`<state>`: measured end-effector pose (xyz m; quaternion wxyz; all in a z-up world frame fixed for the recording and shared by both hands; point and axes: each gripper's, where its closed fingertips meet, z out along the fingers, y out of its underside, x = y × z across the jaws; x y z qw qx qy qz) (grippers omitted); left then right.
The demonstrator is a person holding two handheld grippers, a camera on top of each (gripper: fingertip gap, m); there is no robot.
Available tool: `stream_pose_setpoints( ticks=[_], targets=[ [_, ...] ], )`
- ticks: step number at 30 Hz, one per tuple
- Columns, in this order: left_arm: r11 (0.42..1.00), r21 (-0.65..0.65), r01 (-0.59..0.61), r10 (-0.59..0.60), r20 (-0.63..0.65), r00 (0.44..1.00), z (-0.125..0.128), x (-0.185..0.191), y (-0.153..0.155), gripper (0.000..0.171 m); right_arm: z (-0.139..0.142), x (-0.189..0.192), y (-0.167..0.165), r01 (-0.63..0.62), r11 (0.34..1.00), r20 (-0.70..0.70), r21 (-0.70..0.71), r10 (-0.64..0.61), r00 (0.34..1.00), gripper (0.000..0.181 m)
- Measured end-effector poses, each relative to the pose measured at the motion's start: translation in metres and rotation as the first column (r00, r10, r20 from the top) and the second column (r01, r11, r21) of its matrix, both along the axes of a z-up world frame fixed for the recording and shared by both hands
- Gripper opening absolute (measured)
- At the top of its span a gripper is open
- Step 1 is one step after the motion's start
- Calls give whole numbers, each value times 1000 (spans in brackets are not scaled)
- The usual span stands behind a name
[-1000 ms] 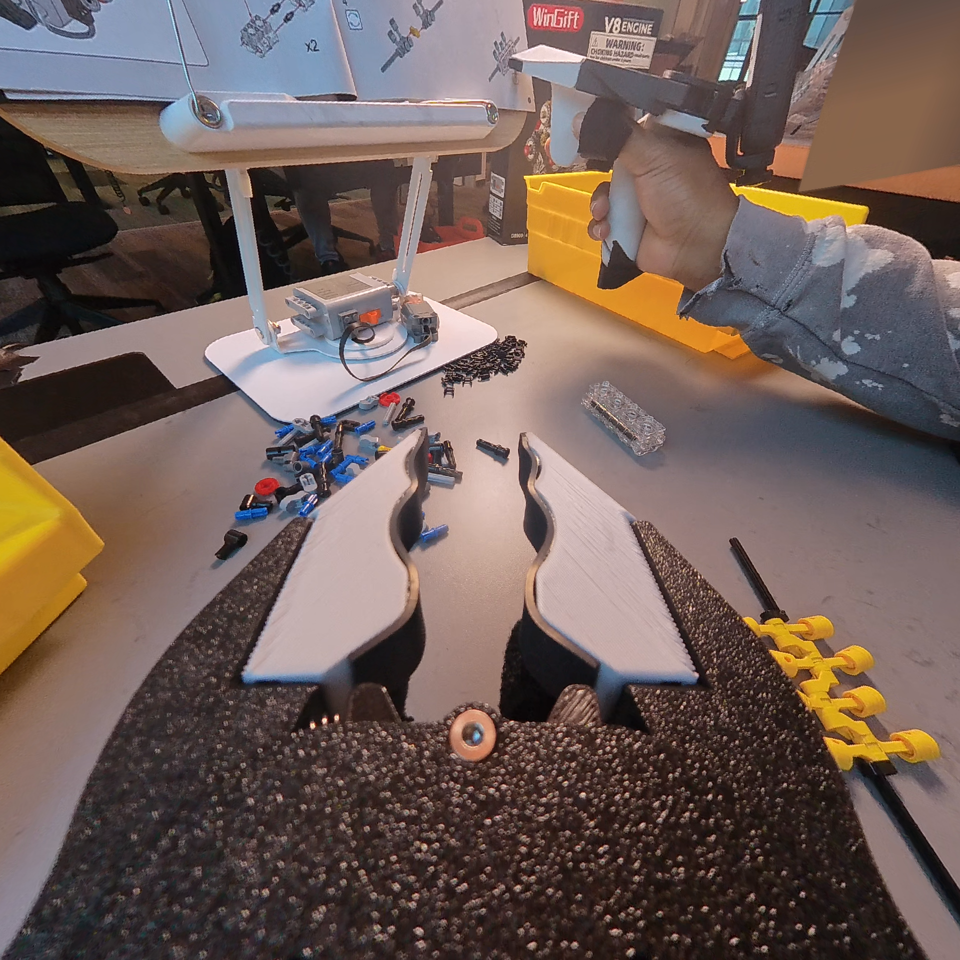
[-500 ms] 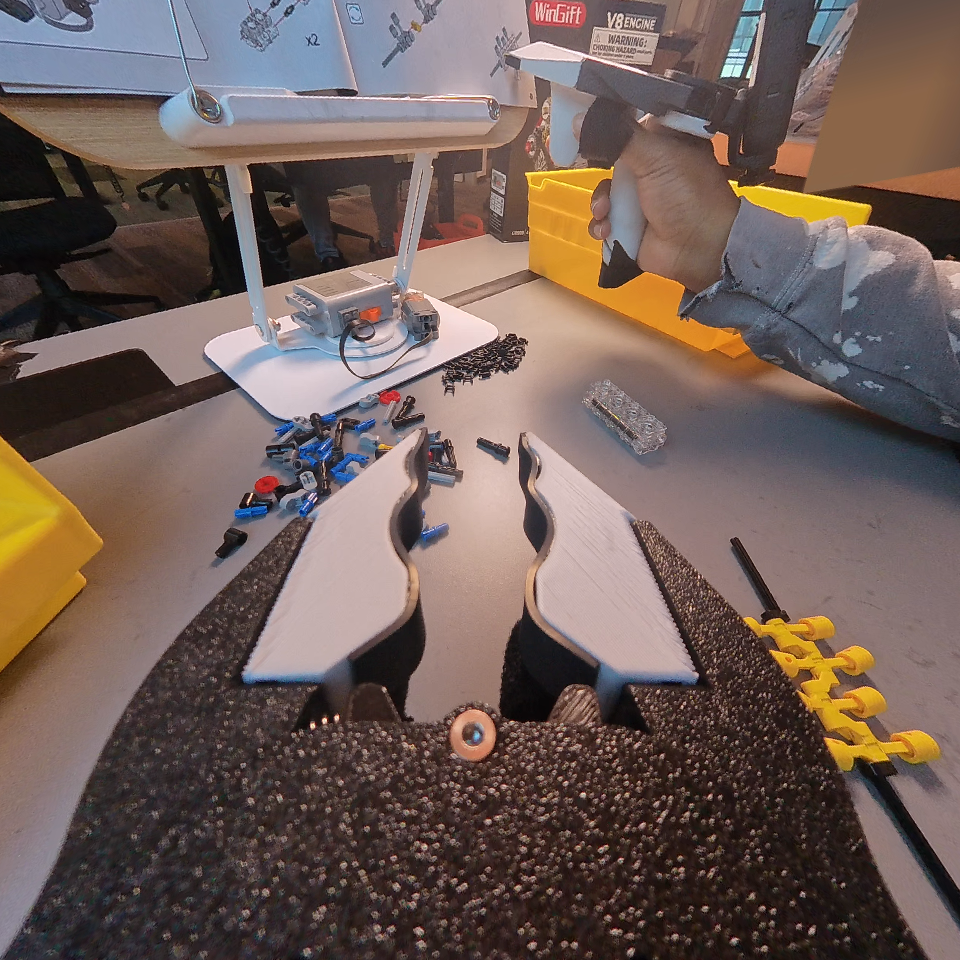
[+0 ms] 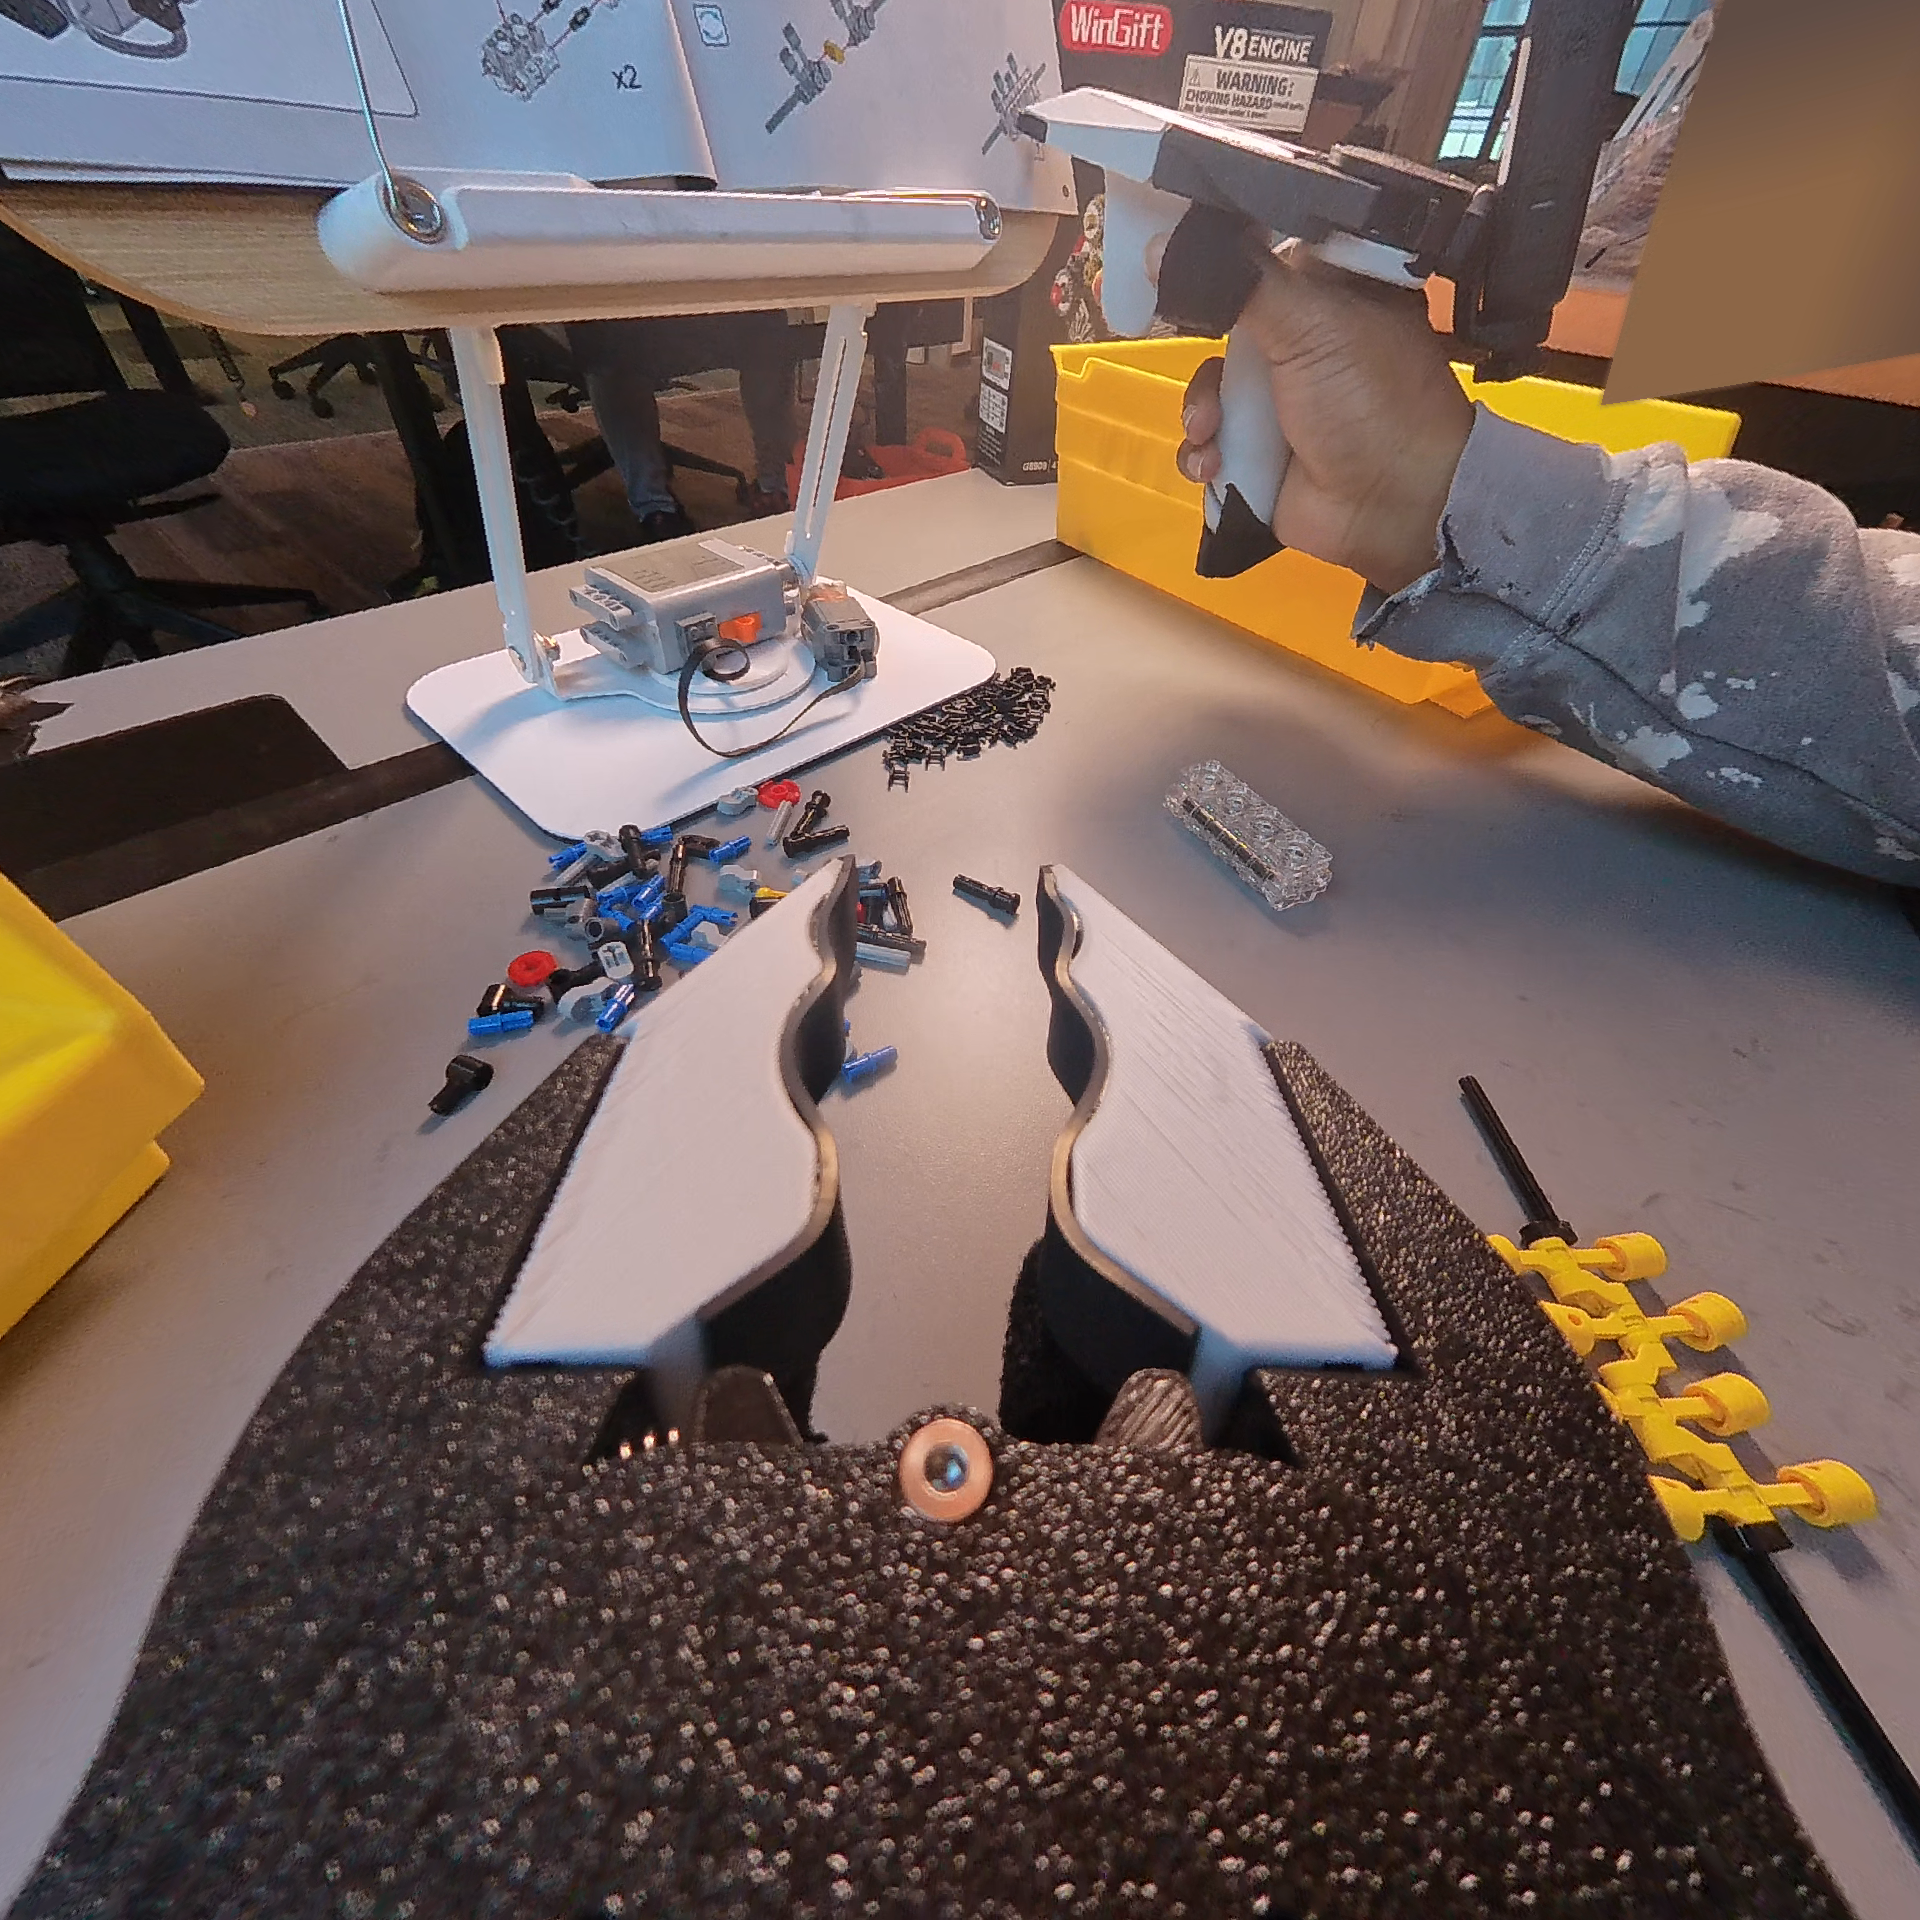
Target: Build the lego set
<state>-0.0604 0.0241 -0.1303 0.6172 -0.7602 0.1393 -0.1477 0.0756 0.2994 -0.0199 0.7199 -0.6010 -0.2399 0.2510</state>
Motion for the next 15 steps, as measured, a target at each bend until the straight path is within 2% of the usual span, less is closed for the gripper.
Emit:
stream_pose_setpoints(
  ticks=[15],
  targets=[
    [1000, -2, 0, 0, 1, 1000, -2, -3, 2, 34, -1, -1, -1, -7, 1000, 3, -2, 7, 1000, 18]
  ],
)
